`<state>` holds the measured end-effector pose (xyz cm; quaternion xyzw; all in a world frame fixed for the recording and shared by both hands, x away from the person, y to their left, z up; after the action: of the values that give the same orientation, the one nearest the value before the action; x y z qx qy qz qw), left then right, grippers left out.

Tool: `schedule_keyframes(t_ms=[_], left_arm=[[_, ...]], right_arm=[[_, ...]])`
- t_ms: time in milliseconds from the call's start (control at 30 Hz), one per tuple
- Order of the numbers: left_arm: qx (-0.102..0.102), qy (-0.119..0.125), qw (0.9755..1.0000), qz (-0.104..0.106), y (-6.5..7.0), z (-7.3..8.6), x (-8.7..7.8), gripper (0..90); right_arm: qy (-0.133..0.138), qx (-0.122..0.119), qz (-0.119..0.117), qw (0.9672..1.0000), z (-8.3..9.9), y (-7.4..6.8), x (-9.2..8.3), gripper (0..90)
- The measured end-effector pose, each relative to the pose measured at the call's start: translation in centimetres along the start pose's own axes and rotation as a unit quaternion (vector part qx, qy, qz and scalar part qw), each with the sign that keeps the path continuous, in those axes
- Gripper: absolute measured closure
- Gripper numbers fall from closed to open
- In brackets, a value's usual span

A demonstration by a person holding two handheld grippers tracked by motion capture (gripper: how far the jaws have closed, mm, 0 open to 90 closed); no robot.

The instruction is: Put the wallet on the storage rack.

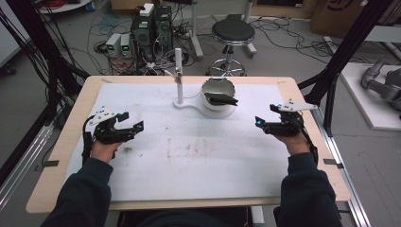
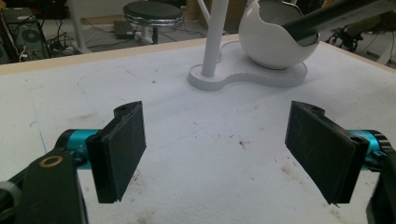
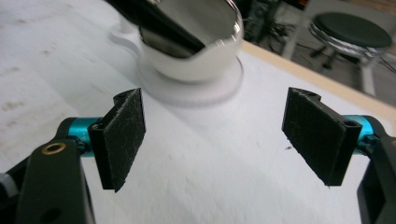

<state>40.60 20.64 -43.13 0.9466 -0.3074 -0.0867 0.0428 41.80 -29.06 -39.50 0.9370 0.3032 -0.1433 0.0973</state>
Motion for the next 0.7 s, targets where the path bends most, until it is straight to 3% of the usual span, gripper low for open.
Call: schedule_keyframes(t_ms=[167, 333, 700], left_arm=[[0.005, 0.006, 1.0000, -0.002, 0.0, -0.2, 0.1, 20.3], [0.004, 0.004, 1.0000, -0.002, 0.0, -0.1, 0.1, 20.3], [0.004, 0.005, 1.0000, 0.001, 0.4, -0.2, -0.2, 20.4]], right_arm=[[0.005, 0.019, 0.013, 0.9997, 2.0, -0.3, -1.6, 21.5], [0.004, 0.009, 0.034, 0.9994, 2.8, -0.3, -2.3, 21.5], [-0.010, 0.004, 0.035, 0.9993, 3.7, -1.0, -2.1, 21.2]])
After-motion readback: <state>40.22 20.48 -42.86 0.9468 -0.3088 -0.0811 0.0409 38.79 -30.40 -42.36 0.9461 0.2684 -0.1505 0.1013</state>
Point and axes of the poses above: each handheld gripper's, and its own axes: x roughly forward along the jaws, z roughly out of its underside, y roughly to its right, the point moved 6 cm from there along x, roughly forward along the jaws, and after that the axes turned 10 degrees about y, right-handed, at the moved point
